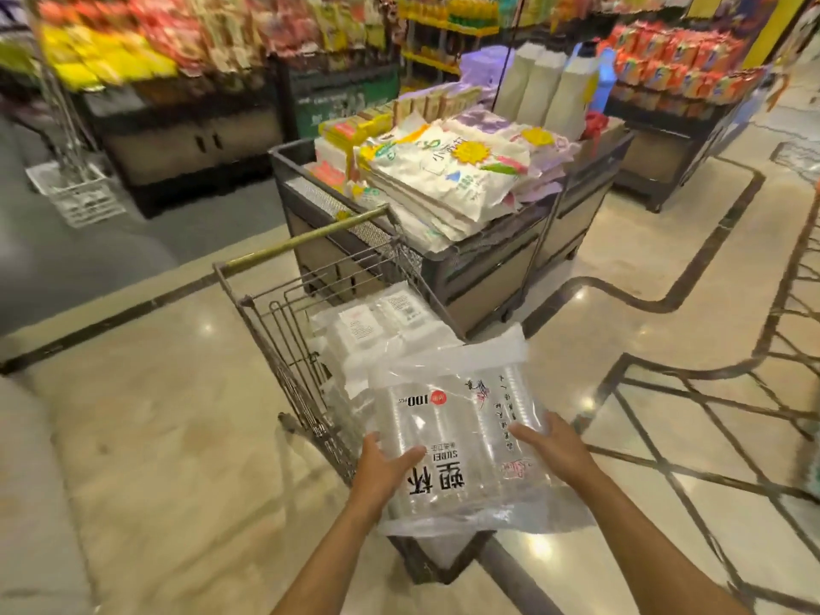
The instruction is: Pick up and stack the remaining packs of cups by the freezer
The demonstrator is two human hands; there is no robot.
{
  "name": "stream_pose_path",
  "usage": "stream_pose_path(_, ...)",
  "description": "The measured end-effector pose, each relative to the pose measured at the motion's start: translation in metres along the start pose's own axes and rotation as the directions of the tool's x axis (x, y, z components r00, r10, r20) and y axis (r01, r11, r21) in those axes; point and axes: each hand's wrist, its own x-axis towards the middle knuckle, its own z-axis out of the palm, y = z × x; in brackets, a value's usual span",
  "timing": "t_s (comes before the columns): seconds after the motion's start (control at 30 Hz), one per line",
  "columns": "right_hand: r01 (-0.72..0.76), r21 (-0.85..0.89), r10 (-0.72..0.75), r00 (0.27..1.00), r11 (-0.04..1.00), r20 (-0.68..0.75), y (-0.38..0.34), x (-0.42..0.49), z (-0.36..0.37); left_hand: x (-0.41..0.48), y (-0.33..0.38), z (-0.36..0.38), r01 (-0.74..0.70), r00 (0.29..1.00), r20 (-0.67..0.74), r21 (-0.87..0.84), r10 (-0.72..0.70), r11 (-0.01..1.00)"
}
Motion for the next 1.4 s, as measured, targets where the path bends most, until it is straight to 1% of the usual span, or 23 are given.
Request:
stream_pose_path(0.07, 0.028, -0.066, -0.023, 0.997, 0.997, 0.068, -0.002, 0.031, 0.0, 0.017, -0.015, 0.013, 0.044, 0.993, -0.108, -0.039, -0.048, 0.998)
stream_pose_path(0.1, 0.043, -0.106, -0.031, 0.993, 0.993, 0.118, 0.0, 0.047, 0.001, 0.036, -0.036, 0.018, 0.078, 0.985, -0.148, -0.055, -0.085, 0.995)
stream_pose_path(0.17, 0.073, -0.171, -0.043, 0.983, 0.983, 0.177, 0.005, 0.073, 0.002, 0.058, -0.065, 0.032, 0.166, 0.967, -0.175, -0.125, -0.187, 0.978)
stream_pose_path(0.2, 0.095, -0.172, -0.058, 0.976, 0.98, 0.208, 0.005, 0.085, 0.005, 0.062, -0.069, 0.037, 0.198, 0.953, -0.202, -0.149, -0.226, 0.969)
stream_pose_path(0.27, 0.103, -0.165, -0.057, 0.964, 0.981, 0.259, 0.009, 0.109, 0.011, 0.062, -0.064, 0.046, 0.224, 0.936, -0.237, -0.174, -0.262, 0.959)
stream_pose_path(0.43, 0.052, -0.189, 0.013, 0.945, 0.981, 0.326, 0.031, 0.156, 0.022, 0.063, -0.057, 0.074, 0.288, 0.903, -0.265, -0.212, -0.339, 0.934)
stream_pose_path(0.6, 0.036, -0.232, 0.05, 0.934, 0.972, 0.354, 0.05, 0.185, 0.032, 0.08, -0.066, 0.088, 0.3, 0.891, -0.289, -0.2, -0.349, 0.933)
stream_pose_path(0.67, 0.006, -0.215, 0.069, 0.938, 0.977, 0.339, 0.055, 0.192, 0.037, 0.09, -0.071, 0.091, 0.295, 0.891, -0.305, -0.176, -0.337, 0.939)
stream_pose_path(0.77, 0.004, -0.197, 0.064, 0.94, 0.98, 0.335, 0.058, 0.197, 0.042, 0.096, -0.072, 0.094, 0.314, 0.889, -0.306, -0.139, -0.342, 0.939)
stream_pose_path(0.9, 0.025, -0.259, 0.065, 0.94, 0.966, 0.335, 0.053, 0.194, 0.04, 0.094, -0.067, 0.095, 0.321, 0.892, -0.297, -0.116, -0.341, 0.94)
stream_pose_path(0.93, 0.034, -0.278, 0.062, 0.942, 0.96, 0.33, 0.05, 0.191, 0.037, 0.092, -0.065, 0.095, 0.327, 0.885, -0.324, -0.082, -0.335, 0.942)
stream_pose_path(1.0, 0.062, -0.317, 0.039, 0.952, 0.946, 0.303, 0.047, 0.183, 0.029, 0.086, -0.054, 0.095, 0.366, 0.855, -0.432, 0.113, -0.287, 0.924)
stream_pose_path(1.03, 0.075, -0.331, 0.023, 0.959, 0.941, 0.283, 0.047, 0.18, 0.025, 0.082, -0.046, 0.095, 0.369, 0.845, -0.482, 0.216, -0.23, 0.904)
stream_pose_path(1.07, 0.088, -0.352, 0.007, 0.966, 0.932, 0.259, 0.046, 0.175, 0.019, 0.079, -0.037, 0.095, 0.339, 0.849, -0.508, 0.307, -0.148, 0.889)
stream_pose_path(1.1, 0.103, -0.385, -0.01, 0.972, 0.917, 0.235, 0.042, 0.169, 0.011, 0.077, -0.025, 0.095, 0.293, 0.861, -0.504, 0.394, -0.062, 0.871)
stream_pose_path(1.17, 0.145, -0.471, -0.072, 0.983, 0.87, 0.17, 0.034, 0.153, -0.008, 0.079, -0.001, 0.093, 0.196, 0.902, -0.423, 0.576, 0.085, 0.794)
stream_pose_path(1.2, 0.165, -0.518, -0.111, 0.985, 0.839, 0.134, 0.03, 0.144, -0.018, 0.084, 0.01, 0.093, 0.147, 0.924, -0.354, 0.673, 0.142, 0.725)
stream_pose_path(1.27, 0.174, -0.603, -0.186, 0.982, 0.778, 0.043, 0.026, 0.126, -0.038, 0.091, 0.034, 0.094, 0.033, 0.947, -0.201, 0.837, 0.251, 0.547)
stream_pose_path(1.33, 0.147, -0.655, -0.232, 0.972, 0.742, -0.045, 0.027, 0.106, -0.056, 0.095, 0.054, 0.099, -0.093, 0.931, -0.065, 0.91, 0.36, 0.405)
stream_pose_path(1.4, 0.078, -0.67, -0.219, 0.967, 0.739, -0.13, 0.031, 0.084, -0.07, 0.096, 0.07, 0.109, -0.208, 0.882, 0.044, 0.929, 0.469, 0.305)
